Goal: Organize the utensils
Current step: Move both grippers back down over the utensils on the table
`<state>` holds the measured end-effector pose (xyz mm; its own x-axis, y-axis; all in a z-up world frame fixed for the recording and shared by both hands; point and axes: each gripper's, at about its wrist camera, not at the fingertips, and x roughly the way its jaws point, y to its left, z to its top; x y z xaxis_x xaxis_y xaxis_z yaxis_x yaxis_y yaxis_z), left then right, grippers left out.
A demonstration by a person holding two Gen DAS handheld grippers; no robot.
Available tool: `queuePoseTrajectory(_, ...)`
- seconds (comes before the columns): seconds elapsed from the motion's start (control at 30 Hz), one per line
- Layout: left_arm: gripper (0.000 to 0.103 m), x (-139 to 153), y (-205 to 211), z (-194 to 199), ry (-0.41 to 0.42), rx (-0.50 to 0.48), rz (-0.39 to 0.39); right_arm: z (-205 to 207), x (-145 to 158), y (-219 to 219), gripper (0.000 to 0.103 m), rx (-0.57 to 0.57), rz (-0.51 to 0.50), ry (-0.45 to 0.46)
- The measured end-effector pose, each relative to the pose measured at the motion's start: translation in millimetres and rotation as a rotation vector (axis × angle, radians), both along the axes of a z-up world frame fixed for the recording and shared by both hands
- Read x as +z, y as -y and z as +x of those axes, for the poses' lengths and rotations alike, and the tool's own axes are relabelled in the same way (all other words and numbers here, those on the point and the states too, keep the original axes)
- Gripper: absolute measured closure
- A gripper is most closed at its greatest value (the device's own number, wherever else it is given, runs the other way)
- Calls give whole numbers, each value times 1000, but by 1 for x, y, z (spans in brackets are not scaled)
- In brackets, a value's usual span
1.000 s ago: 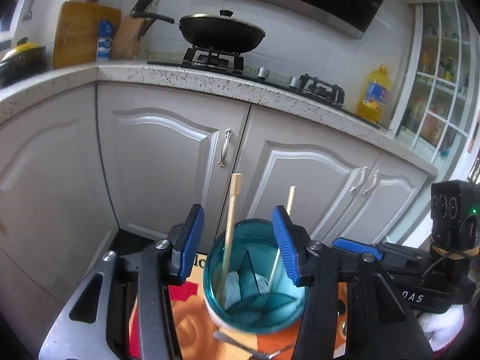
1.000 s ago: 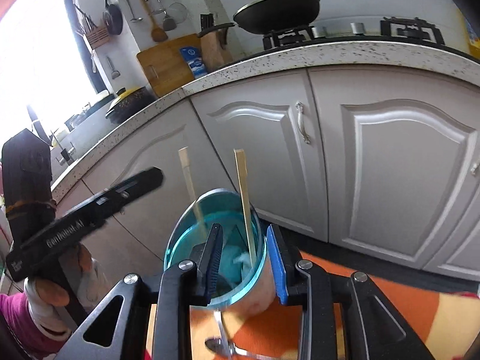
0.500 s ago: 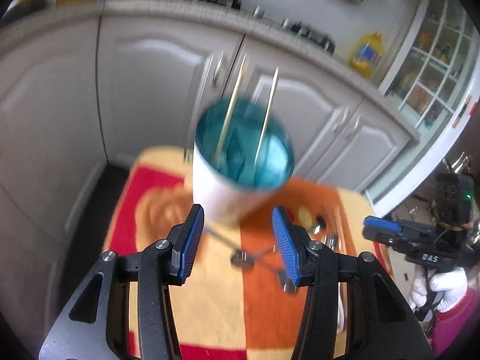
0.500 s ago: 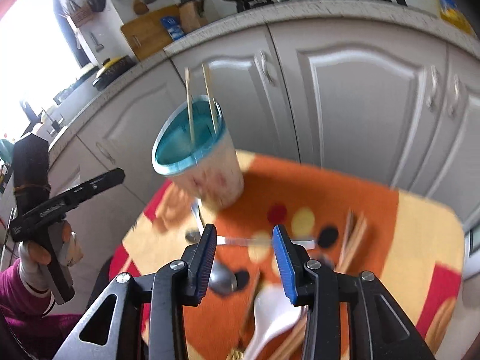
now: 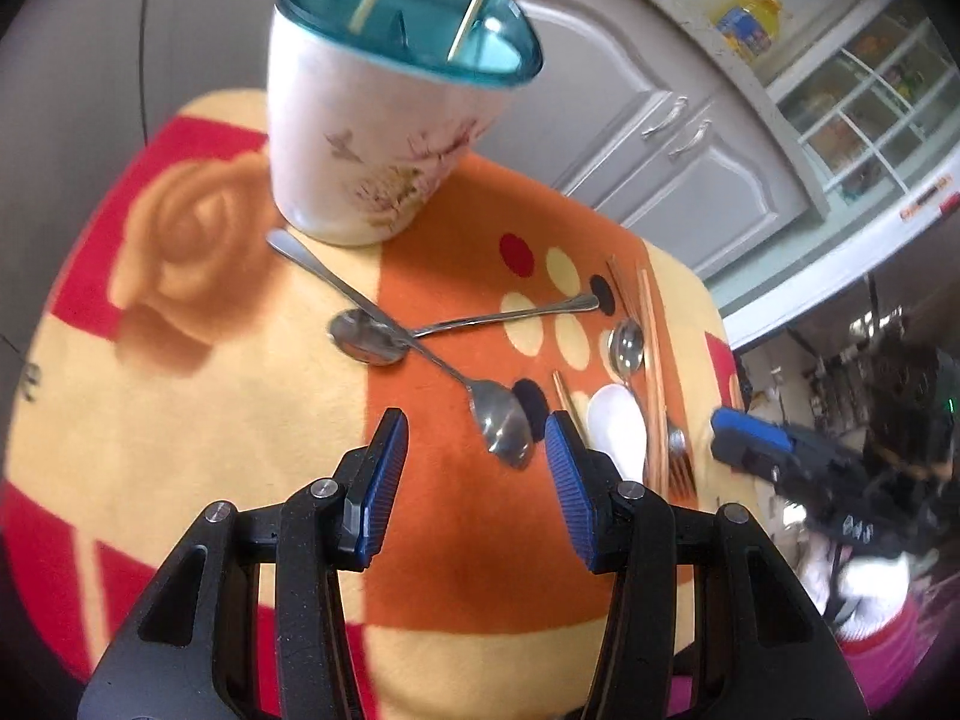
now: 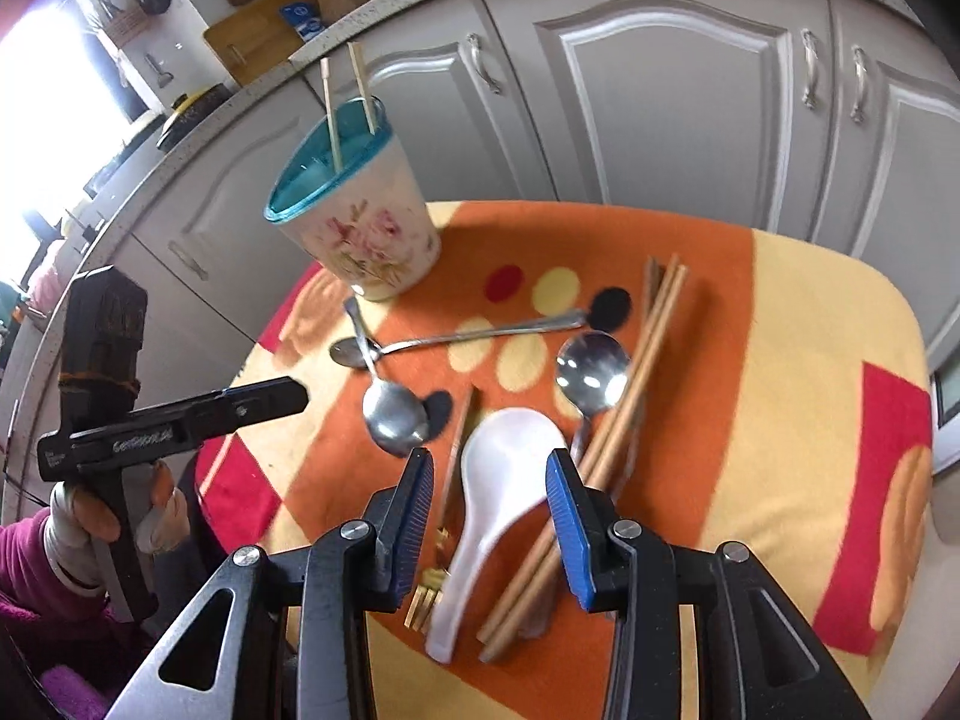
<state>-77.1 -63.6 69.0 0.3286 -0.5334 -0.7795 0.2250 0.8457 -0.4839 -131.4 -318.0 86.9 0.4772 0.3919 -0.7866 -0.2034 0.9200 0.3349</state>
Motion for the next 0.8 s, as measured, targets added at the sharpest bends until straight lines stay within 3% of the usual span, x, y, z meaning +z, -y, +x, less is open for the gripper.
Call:
queuePoseTrajectory(0.3, 56, -15, 21, 19, -38, 84, 8, 6, -2, 9, 66, -11, 26, -3)
queuePoseTrajectory(0.53, 56, -28, 27, 30, -97, 120, -12, 27, -9, 3, 73, 31, 12, -13)
queuePoseTrajectory(0.6, 56, -32, 25, 32, -111, 133, -28, 34, -14, 0, 73, 62, 53, -41)
queuePoseTrajectory(0.73, 57, -33, 26, 34, -111, 146, -49, 43, -33, -3, 73, 51, 16, -98)
queuePoseTrajectory(0.77, 63, -34, 25, 35, -114, 151, -56, 45, -37, -1, 73, 41, 22, -111)
queuePoseTrajectory(0.8, 77, -36, 25, 36, -123, 155, -54, 46, -40, 2, 73, 25, 17, -123)
